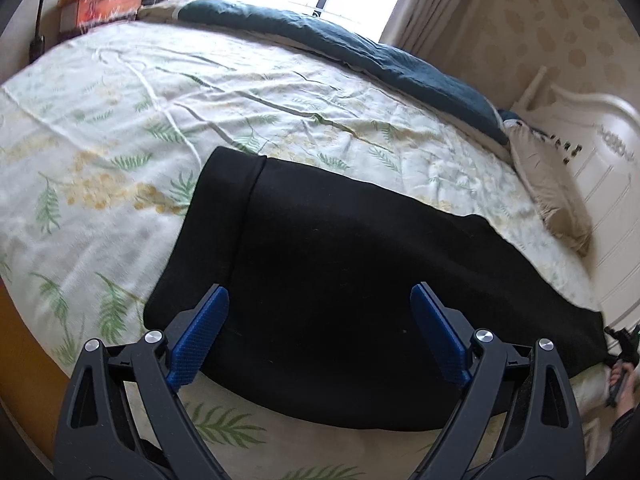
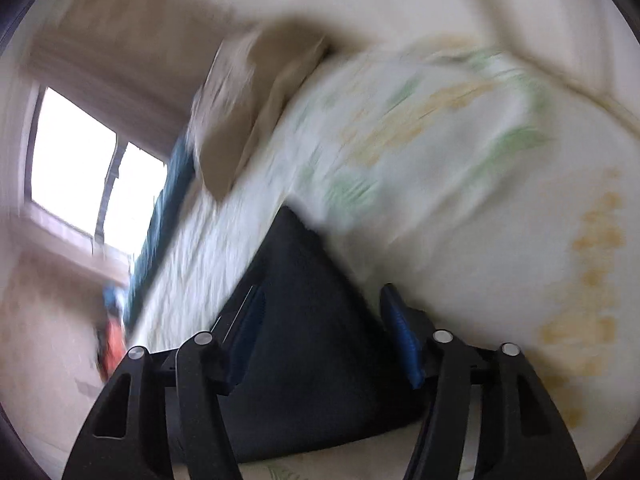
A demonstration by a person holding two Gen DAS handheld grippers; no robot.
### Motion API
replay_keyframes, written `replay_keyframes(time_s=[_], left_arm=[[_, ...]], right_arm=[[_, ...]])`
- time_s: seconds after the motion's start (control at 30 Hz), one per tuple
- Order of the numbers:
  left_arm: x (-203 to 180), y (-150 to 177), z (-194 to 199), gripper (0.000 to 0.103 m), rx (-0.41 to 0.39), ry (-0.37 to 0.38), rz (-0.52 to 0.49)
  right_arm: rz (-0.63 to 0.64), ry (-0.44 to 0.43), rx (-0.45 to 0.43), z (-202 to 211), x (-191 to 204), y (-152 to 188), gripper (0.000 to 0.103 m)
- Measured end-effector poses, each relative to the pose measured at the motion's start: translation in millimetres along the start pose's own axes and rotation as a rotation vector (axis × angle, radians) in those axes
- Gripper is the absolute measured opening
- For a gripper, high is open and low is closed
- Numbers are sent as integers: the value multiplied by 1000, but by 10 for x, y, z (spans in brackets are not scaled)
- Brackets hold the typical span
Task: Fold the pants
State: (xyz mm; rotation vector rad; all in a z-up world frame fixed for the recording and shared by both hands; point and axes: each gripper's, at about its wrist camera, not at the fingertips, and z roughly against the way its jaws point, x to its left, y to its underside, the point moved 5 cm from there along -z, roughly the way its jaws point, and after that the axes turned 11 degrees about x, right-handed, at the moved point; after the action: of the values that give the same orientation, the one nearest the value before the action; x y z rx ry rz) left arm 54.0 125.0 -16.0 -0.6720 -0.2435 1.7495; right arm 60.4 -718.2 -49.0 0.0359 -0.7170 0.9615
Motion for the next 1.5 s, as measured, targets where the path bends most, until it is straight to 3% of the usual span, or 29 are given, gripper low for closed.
replay_keyframes(time_s=[0.03, 0.07, 0.1, 0.13, 0.23, 0.37, 0.5, 0.73, 0.97, 1.2, 1.33, 1.5], left_arm=[[-3, -10, 0, 92, -5, -8, -6], [0, -28, 4, 92, -11, -15, -12], [0, -40, 10, 92, -17, -21, -15], [7, -62, 13, 92, -25, -26, -17], [24, -78, -14, 92, -21, -37, -14], [107, -34, -105, 92, 19, -24, 14], [109, 12, -107, 92, 10, -26, -19], [94, 53, -110, 92, -12, -32, -44], [98, 55, -102, 92, -14, -21, -46], [60, 93, -107, 92, -15, -46, -88], [58, 100, -112, 92, -21, -48, -96], [61, 98, -114, 93, -19, -48, -98]], right_arm=[[38, 53, 15, -23, 65, 10, 55], [57, 77, 33, -51, 116, 31, 34], [61, 67, 55, -85, 163, 56, 22], [65, 82, 53, -85, 201, 72, 20], [61, 126, 15, 5, 298, 93, 18], [50, 42, -69, 276, 489, 162, 18], [92, -65, -113, 511, 948, 290, 18], [234, -174, -113, 558, 1943, 560, 18], [360, -205, -44, 116, 2785, 944, 18], [463, -129, 56, -697, 3265, 1413, 18], [541, 20, 70, -1121, 3396, 1697, 18], [593, 75, 111, -1481, 3473, 1973, 18]])
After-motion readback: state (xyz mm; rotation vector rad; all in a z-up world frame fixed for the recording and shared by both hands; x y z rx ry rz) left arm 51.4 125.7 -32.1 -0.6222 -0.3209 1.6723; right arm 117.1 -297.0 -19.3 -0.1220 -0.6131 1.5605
